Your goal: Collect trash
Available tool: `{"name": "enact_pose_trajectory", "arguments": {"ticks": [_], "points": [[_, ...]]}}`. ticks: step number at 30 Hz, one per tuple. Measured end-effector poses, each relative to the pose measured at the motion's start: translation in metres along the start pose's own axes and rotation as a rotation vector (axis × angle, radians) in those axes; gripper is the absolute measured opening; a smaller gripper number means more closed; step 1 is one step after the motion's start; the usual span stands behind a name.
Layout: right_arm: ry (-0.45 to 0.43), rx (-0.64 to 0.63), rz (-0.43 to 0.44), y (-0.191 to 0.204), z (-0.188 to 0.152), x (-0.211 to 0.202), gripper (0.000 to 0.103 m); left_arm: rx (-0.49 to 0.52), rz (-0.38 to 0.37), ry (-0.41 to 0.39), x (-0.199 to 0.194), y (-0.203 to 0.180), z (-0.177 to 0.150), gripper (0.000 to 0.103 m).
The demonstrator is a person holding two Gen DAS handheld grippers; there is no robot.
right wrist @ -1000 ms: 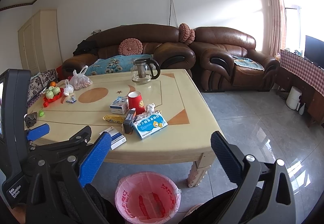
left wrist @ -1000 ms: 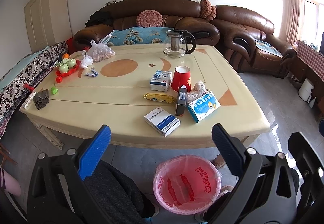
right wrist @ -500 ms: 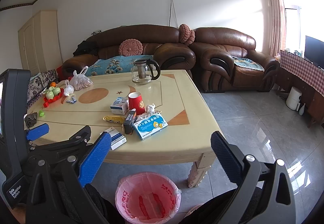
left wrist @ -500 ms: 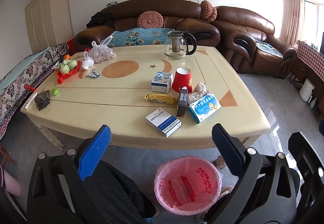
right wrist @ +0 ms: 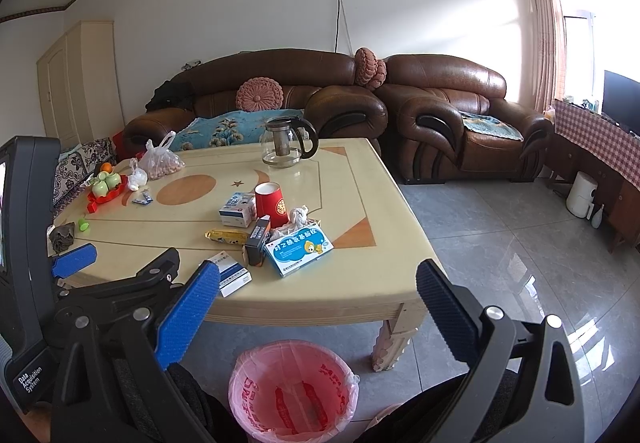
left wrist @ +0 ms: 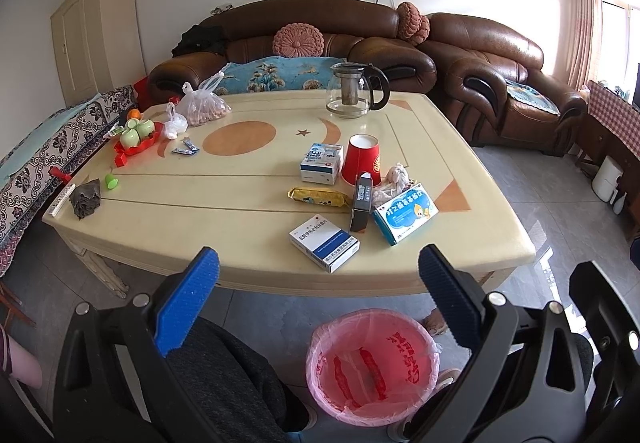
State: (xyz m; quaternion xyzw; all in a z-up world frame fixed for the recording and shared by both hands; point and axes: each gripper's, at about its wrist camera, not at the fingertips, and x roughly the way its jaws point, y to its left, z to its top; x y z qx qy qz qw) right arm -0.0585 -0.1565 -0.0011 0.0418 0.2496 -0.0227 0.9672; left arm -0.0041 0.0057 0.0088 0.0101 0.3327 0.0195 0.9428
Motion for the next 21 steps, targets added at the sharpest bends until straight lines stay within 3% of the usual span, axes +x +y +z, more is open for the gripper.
{"name": "enact_pose_trajectory", "arguments": {"ticks": [11, 21], "points": [[0.016, -0.010, 0.008, 0.008, 0.007, 0.004, 0.096, -0.014, -0.005, 0.018, 0.002, 0.006, 0.002, 0.098], [0.068, -0.012, 0.045, 0.001, 0.000, 0.031, 0.096, -0.069, 0.010, 0.089, 0.027, 0.021, -0.003, 0.098]]}}
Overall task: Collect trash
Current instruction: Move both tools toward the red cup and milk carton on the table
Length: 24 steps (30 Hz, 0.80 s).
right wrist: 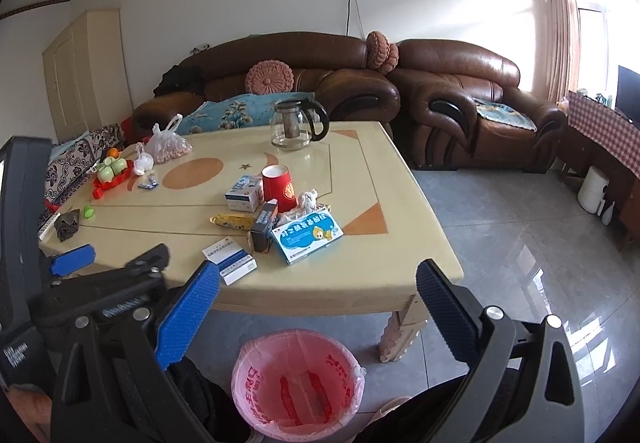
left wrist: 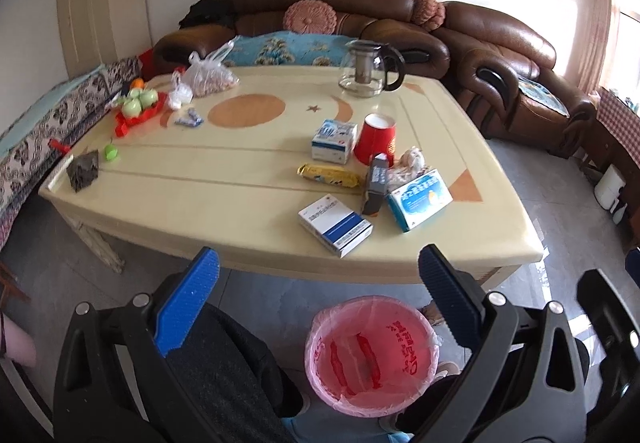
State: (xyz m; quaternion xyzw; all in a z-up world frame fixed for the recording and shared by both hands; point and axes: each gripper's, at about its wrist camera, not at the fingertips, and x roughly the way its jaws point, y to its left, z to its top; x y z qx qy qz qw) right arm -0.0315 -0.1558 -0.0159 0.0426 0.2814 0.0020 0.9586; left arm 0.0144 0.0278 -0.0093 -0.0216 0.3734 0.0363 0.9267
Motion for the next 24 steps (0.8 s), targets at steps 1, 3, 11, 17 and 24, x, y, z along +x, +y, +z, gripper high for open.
{"name": "enact_pose_trajectory", "arguments": {"ticks": [1, 3, 11, 17, 24], "points": [[0.010, 0.001, 0.005, -0.003, 0.000, 0.005, 0.096, -0.005, 0.002, 0.007, 0.003, 0.002, 0.000, 0.098], [0.019, 0.005, 0.008, -0.007, -0.002, 0.012, 0.096, -0.011, 0.015, 0.024, 0.012, 0.005, -0.001, 0.098], [0.081, -0.024, 0.008, -0.018, -0.002, 0.050, 0.096, -0.028, 0.039, 0.096, 0.050, 0.018, 0.000, 0.098], [0.124, -0.061, 0.030, -0.022, 0.005, 0.079, 0.096, -0.015, 0.017, 0.155, 0.073, 0.022, 0.003, 0.098], [0.190, -0.094, 0.057, -0.023, 0.014, 0.109, 0.096, 0.004, 0.016, 0.193, 0.094, 0.029, 0.017, 0.098]]}}
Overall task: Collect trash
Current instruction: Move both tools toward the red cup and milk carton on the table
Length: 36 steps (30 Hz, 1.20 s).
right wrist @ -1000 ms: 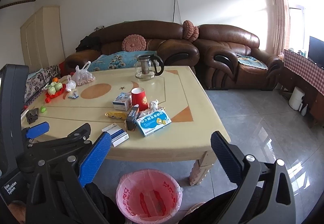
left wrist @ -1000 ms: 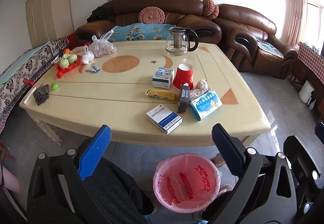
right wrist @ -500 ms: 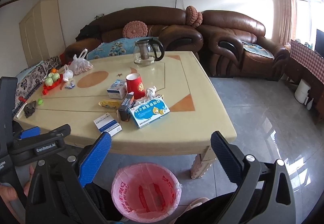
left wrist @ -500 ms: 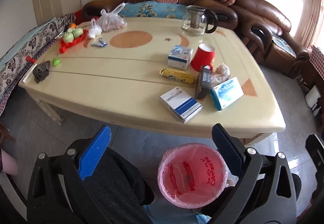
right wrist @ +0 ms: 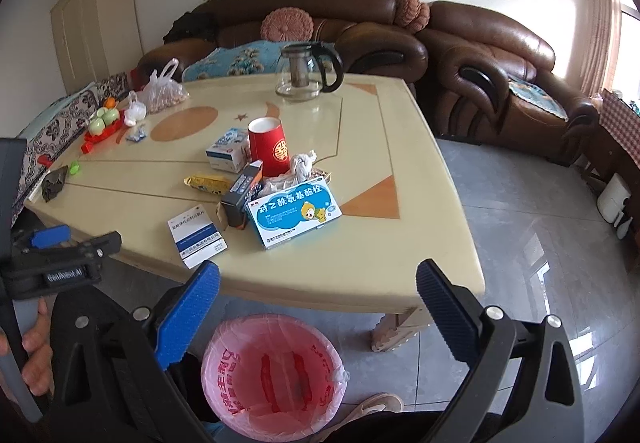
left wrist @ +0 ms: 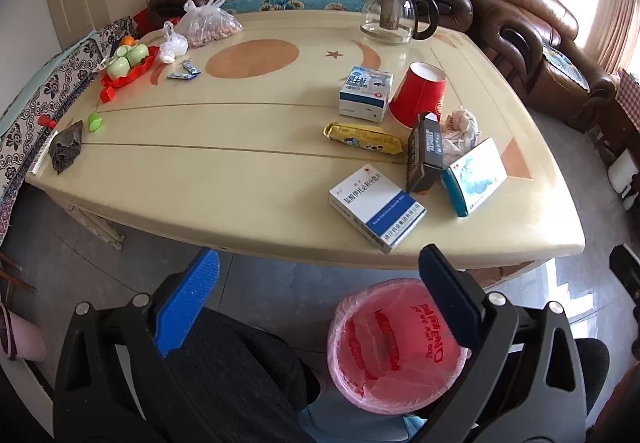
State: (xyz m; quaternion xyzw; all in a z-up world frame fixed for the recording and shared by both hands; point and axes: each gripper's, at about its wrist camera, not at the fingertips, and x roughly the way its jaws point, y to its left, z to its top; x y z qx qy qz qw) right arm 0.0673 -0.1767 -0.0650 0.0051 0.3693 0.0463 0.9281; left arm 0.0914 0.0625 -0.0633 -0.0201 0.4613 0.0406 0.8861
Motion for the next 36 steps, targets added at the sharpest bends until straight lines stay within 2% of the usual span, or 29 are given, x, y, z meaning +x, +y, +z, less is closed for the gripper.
{"name": "enact_pose_trajectory", "arguments": {"ticks": [8, 19, 24, 29, 36], "points": [[0.039, -0.026, 0.032, 0.001, 0.020, 0.029, 0.096, 0.019, 0.028, 0.012, 0.017, 0.004, 0.030, 0.098], [0.054, -0.079, 0.067, 0.009, 0.058, 0.073, 0.096, 0.100, 0.050, 0.045, 0.054, -0.008, 0.076, 0.098], [0.074, -0.081, 0.091, 0.006, 0.075, 0.097, 0.096, 0.118, 0.036, 0.078, 0.079, -0.012, 0.097, 0.098], [0.076, -0.109, 0.140, 0.008, 0.091, 0.119, 0.096, 0.138, -0.024, 0.127, 0.103, -0.017, 0.118, 0.098], [0.098, -0.168, 0.190, 0.013, 0.111, 0.156, 0.096, 0.230, -0.025, 0.142, 0.136, -0.034, 0.147, 0.098]]}}
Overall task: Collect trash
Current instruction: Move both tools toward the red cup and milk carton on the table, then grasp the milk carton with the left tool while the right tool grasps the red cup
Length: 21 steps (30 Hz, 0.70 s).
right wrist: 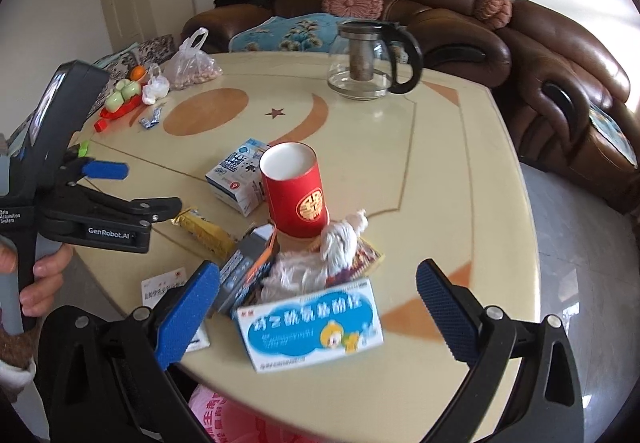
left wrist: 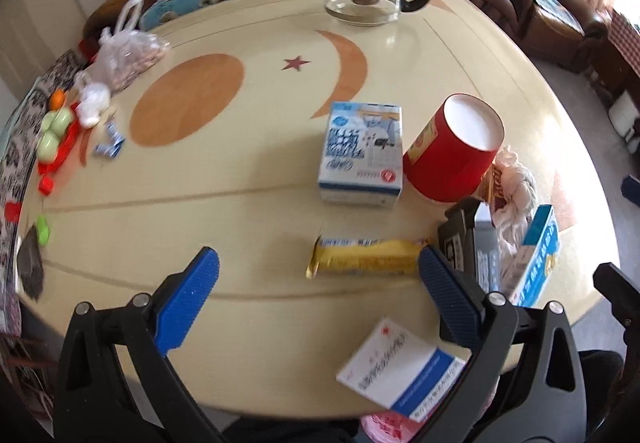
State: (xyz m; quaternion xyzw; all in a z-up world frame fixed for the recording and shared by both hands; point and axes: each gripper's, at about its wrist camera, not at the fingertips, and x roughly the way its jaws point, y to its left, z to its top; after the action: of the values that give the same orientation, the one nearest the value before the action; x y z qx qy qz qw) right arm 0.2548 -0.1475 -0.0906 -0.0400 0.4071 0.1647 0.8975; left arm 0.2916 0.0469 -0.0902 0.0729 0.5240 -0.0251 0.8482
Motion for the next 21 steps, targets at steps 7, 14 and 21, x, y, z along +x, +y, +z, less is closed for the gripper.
{"name": "enact_pose_trajectory", "arguments": {"ticks": [7, 14, 21], "points": [[0.024, -0.078, 0.059, -0.002, 0.022, 0.032, 0.096, 0.074, -0.045, 0.035, 0.029, -0.009, 0.024, 0.098], [0.087, -0.135, 0.154, -0.006, 0.041, 0.067, 0.092, 0.136, -0.097, 0.084, 0.058, -0.012, 0.043, 0.098], [0.135, -0.180, 0.205, -0.006, 0.051, 0.094, 0.082, 0.168, -0.149, 0.117, 0.078, -0.010, 0.056, 0.098]]}}
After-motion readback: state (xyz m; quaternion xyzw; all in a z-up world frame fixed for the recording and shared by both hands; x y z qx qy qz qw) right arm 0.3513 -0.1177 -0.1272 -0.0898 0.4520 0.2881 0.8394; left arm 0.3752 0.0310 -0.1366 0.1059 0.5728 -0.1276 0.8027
